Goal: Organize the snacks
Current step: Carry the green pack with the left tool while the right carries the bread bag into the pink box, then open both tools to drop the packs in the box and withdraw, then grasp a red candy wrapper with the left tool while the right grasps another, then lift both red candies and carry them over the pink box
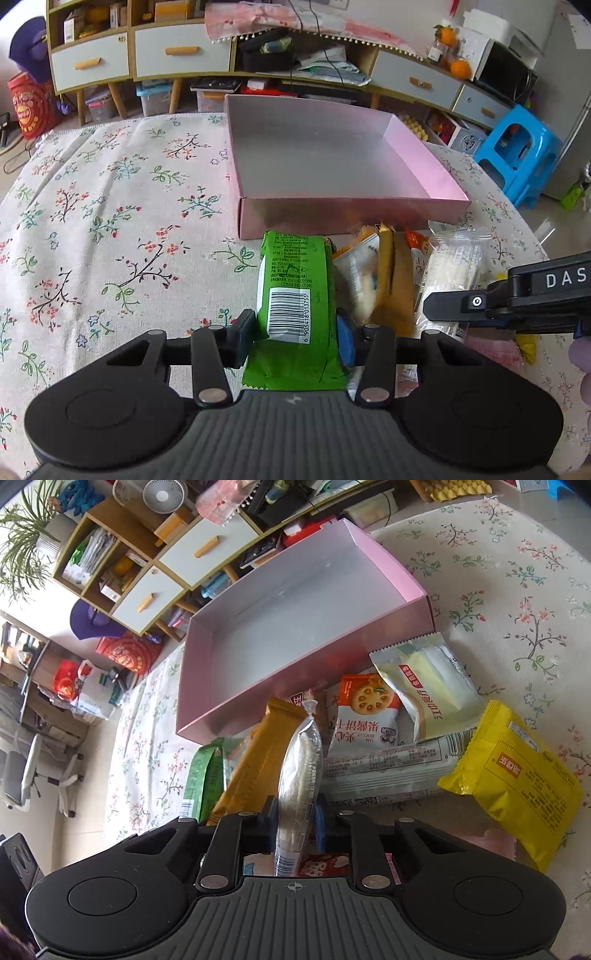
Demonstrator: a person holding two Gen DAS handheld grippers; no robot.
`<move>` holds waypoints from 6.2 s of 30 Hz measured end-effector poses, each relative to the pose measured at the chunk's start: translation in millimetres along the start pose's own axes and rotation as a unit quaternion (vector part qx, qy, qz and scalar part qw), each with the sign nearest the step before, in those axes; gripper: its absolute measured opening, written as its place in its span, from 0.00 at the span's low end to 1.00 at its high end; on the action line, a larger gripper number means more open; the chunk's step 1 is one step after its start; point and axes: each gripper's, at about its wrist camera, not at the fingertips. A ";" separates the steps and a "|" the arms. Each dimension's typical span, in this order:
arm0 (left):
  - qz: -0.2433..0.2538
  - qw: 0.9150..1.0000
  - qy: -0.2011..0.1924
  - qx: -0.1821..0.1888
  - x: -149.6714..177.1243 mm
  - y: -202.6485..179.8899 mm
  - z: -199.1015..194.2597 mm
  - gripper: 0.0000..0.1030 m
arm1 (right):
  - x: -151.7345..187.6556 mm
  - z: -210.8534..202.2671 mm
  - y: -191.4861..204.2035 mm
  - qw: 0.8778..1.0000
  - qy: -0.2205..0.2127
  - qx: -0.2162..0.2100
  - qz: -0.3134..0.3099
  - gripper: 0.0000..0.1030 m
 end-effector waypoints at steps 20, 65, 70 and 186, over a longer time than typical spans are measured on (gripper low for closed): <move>-0.027 0.999 -0.026 0.017 -5.7 2.4 -38.5 0.40 | -8.3 -39.6 7.1 0.998 -0.047 -0.031 0.025 0.18; 0.021 0.995 -0.092 -0.022 -69.8 -4.6 52.5 0.40 | -120.1 69.5 -20.8 0.993 -0.086 -0.049 0.061 0.18; 0.032 0.996 -0.084 -0.024 -71.0 -9.1 59.1 0.41 | -122.7 70.9 -26.6 0.993 -0.084 -0.053 0.066 0.18; 0.004 0.995 0.088 -0.056 85.8 28.7 -60.5 0.28 | 66.2 -3.7 38.7 0.980 0.040 0.092 -0.171 0.16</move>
Point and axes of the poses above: each gripper's, at about its wrist camera, not at the fingertips, and z roughly the way its jaws point, y to its left, x to its underside
